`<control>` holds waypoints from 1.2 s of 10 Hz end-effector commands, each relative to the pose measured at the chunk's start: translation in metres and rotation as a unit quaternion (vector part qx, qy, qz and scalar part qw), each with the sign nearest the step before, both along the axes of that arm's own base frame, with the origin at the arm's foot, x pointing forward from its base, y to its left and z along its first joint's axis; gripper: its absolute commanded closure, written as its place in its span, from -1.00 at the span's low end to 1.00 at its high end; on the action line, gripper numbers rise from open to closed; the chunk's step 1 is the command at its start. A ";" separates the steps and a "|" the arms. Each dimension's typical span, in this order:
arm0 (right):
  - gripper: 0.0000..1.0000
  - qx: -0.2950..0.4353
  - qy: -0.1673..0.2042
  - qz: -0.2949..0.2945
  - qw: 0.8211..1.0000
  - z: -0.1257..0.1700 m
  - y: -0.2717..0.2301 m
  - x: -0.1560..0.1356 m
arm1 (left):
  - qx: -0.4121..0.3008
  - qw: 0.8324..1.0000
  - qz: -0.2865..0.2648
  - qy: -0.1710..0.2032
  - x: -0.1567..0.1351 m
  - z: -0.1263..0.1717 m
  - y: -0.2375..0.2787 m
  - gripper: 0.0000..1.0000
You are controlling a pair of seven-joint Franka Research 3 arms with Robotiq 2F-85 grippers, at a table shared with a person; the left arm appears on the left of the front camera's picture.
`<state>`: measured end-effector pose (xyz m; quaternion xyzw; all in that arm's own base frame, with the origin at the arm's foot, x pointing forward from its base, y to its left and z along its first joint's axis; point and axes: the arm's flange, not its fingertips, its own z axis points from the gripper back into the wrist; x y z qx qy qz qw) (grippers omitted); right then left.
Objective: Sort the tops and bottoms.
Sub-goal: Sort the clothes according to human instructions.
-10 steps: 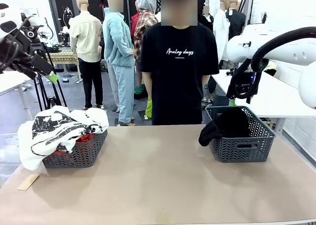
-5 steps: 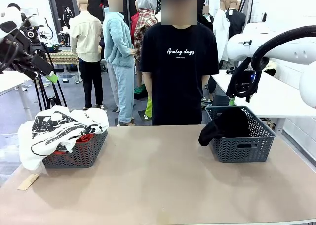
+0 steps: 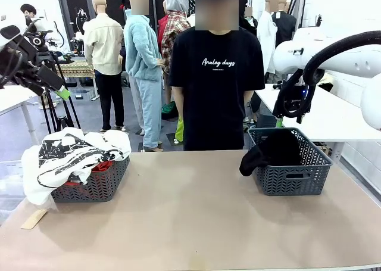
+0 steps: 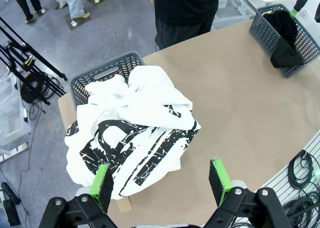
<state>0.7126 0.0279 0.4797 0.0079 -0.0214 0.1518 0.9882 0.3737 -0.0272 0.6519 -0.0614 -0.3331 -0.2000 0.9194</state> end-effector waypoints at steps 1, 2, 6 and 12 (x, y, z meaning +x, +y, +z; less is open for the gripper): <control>-1.00 -0.002 0.000 0.001 1.000 -0.001 0.000 0.000 | 0.002 1.000 0.005 -0.005 0.000 0.000 0.000 -1.00; -1.00 -0.002 0.000 0.001 1.000 -0.001 0.000 0.000 | 0.002 1.000 0.005 -0.005 0.000 0.000 0.000 -1.00; -1.00 -0.002 0.000 0.001 1.000 -0.001 0.000 0.000 | 0.002 1.000 0.005 -0.005 0.000 0.000 0.000 -1.00; -1.00 -0.002 0.000 0.001 1.000 -0.001 0.000 0.000 | 0.002 1.000 0.005 -0.005 0.000 0.000 0.000 -1.00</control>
